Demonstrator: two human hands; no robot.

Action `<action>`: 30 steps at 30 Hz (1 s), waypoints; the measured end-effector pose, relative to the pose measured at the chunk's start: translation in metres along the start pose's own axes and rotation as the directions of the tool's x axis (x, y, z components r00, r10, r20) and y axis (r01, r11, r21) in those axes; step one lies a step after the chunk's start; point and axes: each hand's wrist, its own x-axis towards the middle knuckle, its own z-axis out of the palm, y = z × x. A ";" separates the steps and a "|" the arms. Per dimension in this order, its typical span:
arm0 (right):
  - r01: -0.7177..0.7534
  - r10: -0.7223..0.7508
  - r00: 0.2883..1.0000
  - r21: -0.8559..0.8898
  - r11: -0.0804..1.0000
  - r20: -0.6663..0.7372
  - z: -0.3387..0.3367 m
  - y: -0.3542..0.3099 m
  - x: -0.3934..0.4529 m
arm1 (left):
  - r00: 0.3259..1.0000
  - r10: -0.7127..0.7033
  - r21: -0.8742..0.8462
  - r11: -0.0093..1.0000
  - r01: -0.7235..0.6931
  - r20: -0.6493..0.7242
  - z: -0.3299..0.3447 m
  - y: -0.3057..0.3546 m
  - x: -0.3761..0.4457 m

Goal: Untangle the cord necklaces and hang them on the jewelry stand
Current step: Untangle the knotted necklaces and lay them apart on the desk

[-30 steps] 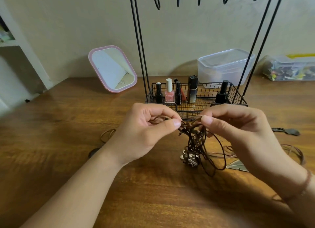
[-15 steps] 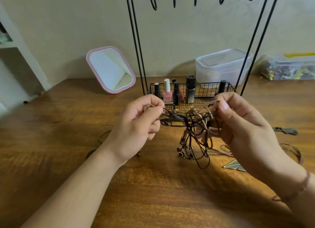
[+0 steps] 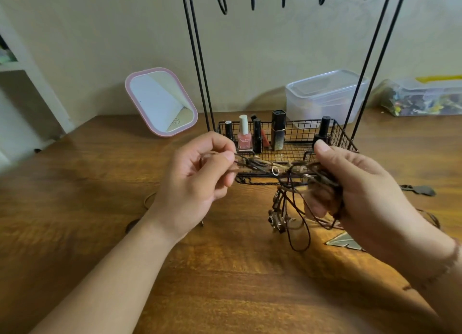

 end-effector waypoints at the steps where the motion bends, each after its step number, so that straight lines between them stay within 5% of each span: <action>1: -0.038 0.039 0.999 0.045 0.998 -0.015 -0.001 0.000 0.001 | 0.998 0.015 0.009 1.000 -0.014 -0.060 -0.001 0.000 0.001; 5: -0.147 0.155 0.988 0.229 0.962 -0.016 -0.006 -0.003 0.004 | 0.963 0.025 0.034 0.999 -0.017 -0.268 -0.001 0.000 0.003; 8: -0.151 0.149 0.988 0.231 0.961 0.024 -0.009 -0.002 0.005 | 0.961 -0.045 0.040 0.998 0.058 -0.275 0.000 0.000 0.004; 11: -0.113 0.078 0.984 0.226 0.968 0.159 -0.018 -0.002 0.009 | 0.967 -0.108 0.282 0.944 0.172 -0.230 -0.005 -0.004 0.005; 14: 0.055 -0.031 0.881 -0.037 0.998 0.471 -0.029 -0.007 0.008 | 0.975 -0.120 0.571 0.795 0.206 -0.185 -0.011 -0.007 0.005; 18: 0.326 0.145 0.663 -0.457 0.827 0.735 -0.029 -0.018 -0.008 | 0.971 -0.192 0.727 0.646 0.233 -0.140 -0.018 -0.009 0.005; 19: 0.357 0.128 0.678 -0.477 0.804 0.724 -0.028 -0.019 -0.009 | 0.969 -0.217 0.753 0.616 0.230 -0.118 -0.020 -0.009 0.006; 21: 0.380 -0.019 0.828 -0.535 0.754 0.561 -0.031 -0.014 -0.004 | 0.958 -0.276 0.778 0.584 0.230 -0.076 -0.022 -0.009 0.007; 24: 0.399 -0.186 0.916 -0.855 0.331 0.356 -0.034 0.000 0.009 | 0.957 -0.282 0.761 0.606 0.232 -0.067 -0.023 -0.009 0.006; 26: 0.370 -0.033 0.928 -0.912 0.179 0.370 -0.033 0.007 0.012 | 0.965 -0.232 0.768 0.595 0.237 -0.119 -0.023 -0.010 0.006; 30: 0.358 0.221 0.892 -0.914 0.188 0.395 -0.032 0.001 0.009 | 0.955 -0.233 0.821 0.500 0.278 -0.181 -0.028 -0.013 0.006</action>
